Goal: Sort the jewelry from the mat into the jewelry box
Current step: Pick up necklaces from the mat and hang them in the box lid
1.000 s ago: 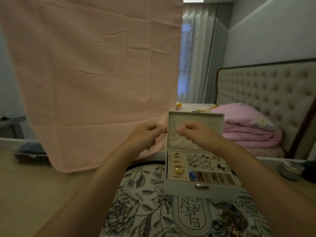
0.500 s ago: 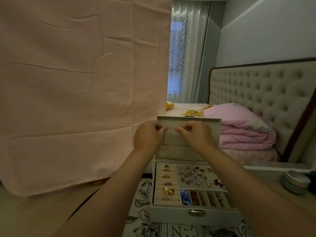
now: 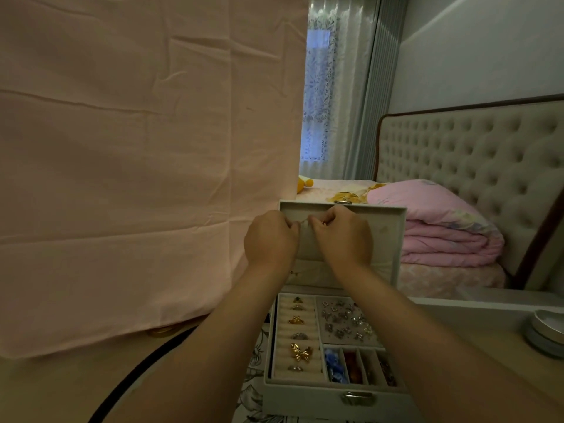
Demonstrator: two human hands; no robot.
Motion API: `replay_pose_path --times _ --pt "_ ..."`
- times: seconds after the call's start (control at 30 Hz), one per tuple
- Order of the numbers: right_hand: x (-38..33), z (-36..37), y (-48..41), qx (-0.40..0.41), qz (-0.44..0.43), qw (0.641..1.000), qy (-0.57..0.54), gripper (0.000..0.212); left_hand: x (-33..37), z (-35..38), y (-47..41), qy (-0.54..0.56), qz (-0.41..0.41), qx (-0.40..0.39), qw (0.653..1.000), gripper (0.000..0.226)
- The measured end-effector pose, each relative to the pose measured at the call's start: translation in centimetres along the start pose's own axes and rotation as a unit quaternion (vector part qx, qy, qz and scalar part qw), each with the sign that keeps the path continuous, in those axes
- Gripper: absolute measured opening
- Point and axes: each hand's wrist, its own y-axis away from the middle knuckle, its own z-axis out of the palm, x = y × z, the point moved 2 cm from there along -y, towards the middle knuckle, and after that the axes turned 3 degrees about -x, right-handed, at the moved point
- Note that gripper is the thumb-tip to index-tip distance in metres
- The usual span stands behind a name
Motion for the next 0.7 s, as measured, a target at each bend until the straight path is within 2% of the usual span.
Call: replay_pose_path --times 0.17,0.27,0.37,0.47,0.53,0.6,0.7 --pt "0.5 0.0 1.4 -0.071 0.017 0.997 -0.021 0.018 -0.7 0.3 0.9 0.045 -0.011 -0.094 0.995 0.027" --pt "0.5 0.2 2.3 -0.163 0.066 0.983 -0.047 0.028 -1.2 0.0 1.7 0.162 -0.033 -0.151 0.975 0.023" --pt "0.1 0.1 3.3 -0.259 0.141 0.948 -0.123 0.031 -1.7 -0.4 2.5 0.262 -0.068 -0.197 0.942 0.018" --pt "-0.5 -0.3 4.4 -0.314 0.225 0.883 -0.266 0.022 -1.9 -0.8 3.1 0.283 -0.063 -0.249 0.924 0.021" --pt "-0.9 -0.5 4.7 -0.325 0.240 0.863 -0.303 0.022 -1.9 -1.3 3.5 0.279 -0.047 -0.278 0.918 0.024" --pt "-1.1 -0.6 4.8 -0.331 0.234 0.864 -0.300 0.025 -1.9 -2.0 3.8 0.276 -0.033 -0.284 0.918 0.025" --pt "-1.0 -0.8 4.8 -0.331 0.211 0.881 -0.263 0.026 -2.5 -2.6 3.9 0.267 -0.028 -0.235 0.934 0.026"
